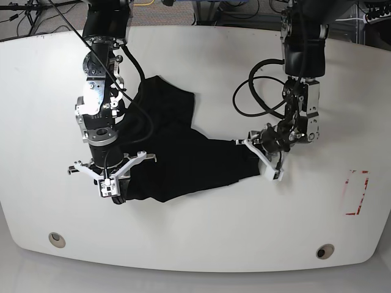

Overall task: Fold the T-shirt properly
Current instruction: 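Lift the T-shirt high with both grippers, spreading the edges apart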

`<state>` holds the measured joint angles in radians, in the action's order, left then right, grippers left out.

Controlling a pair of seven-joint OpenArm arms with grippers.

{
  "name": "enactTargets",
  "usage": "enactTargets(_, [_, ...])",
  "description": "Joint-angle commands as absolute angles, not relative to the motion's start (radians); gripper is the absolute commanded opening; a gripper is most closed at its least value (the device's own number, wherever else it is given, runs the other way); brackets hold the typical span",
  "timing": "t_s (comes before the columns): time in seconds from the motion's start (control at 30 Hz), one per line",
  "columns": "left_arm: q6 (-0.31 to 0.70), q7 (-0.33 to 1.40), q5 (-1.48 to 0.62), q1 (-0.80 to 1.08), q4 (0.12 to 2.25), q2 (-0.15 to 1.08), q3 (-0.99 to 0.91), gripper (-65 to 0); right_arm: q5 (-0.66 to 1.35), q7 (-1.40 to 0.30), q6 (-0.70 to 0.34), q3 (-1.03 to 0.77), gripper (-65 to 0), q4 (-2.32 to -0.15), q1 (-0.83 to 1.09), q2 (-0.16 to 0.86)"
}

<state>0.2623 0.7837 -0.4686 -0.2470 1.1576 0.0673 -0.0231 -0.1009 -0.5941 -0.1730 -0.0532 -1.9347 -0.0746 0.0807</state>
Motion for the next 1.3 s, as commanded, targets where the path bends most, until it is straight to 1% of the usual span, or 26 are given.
enactTargets(0.0, [0.257, 0.765, -0.490, -0.234, 1.227, 0.090, -0.047, -64.9, -0.101, -0.565, -0.166, -0.056, -65.0, -1.951, -0.079, 0.085])
enactTargets(0.3, [0.257, 0.765, -0.499, -0.191, 1.356, 0.120, -0.082, -64.9, -0.101, -0.564, -0.166, -0.056, -65.0, -1.956, -0.038, 0.087])
enactTargets(0.6, [0.259, 0.802, -0.499, -0.117, 1.604, 0.189, -0.093, -65.0, -0.101, -0.510, -0.165, -0.064, -65.0, -1.956, 0.031, 0.088])
enactTargets(0.9, [0.297, 0.803, -0.499, -0.071, 1.819, 0.245, -0.124, -65.0, -0.091, -0.510, -0.165, -0.116, -65.0, -1.936, 0.007, 0.088])
enactTargets(1.0, [0.297, 0.832, -0.499, -0.087, 1.857, 0.245, -0.153, -65.0, -0.090, -0.510, -0.165, -0.116, -65.0, -1.929, -0.031, 0.093])
enactTargets(1.27, [0.297, 0.915, -0.499, -0.266, 1.919, 0.242, -0.186, -65.0, -0.094, -0.515, -0.165, -0.111, -65.0, -1.906, -0.156, 0.096])
